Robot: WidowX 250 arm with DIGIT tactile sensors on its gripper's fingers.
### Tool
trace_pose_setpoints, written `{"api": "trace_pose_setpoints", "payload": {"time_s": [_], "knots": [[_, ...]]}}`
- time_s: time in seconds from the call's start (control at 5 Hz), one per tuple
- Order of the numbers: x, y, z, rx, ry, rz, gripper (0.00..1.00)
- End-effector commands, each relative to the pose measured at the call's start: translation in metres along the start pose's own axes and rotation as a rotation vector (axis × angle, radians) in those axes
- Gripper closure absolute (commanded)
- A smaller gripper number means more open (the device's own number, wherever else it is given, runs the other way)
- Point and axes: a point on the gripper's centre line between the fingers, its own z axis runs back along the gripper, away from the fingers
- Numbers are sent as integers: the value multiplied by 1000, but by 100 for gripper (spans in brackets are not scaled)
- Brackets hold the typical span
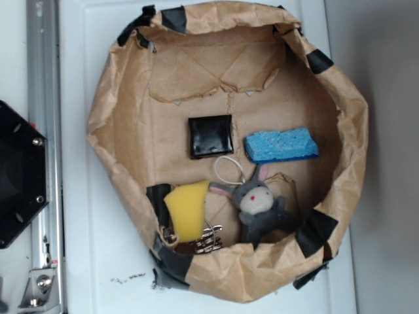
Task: Grab the black box.
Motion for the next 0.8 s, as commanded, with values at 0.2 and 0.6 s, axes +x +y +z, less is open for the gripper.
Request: {"api": "trace_pose_setpoints", "payload": {"time_s": [0.2,0.6], "knots": [[46,-4,-13,44,-35,97,0],[117,11,-35,17,-89,21,0]]}}
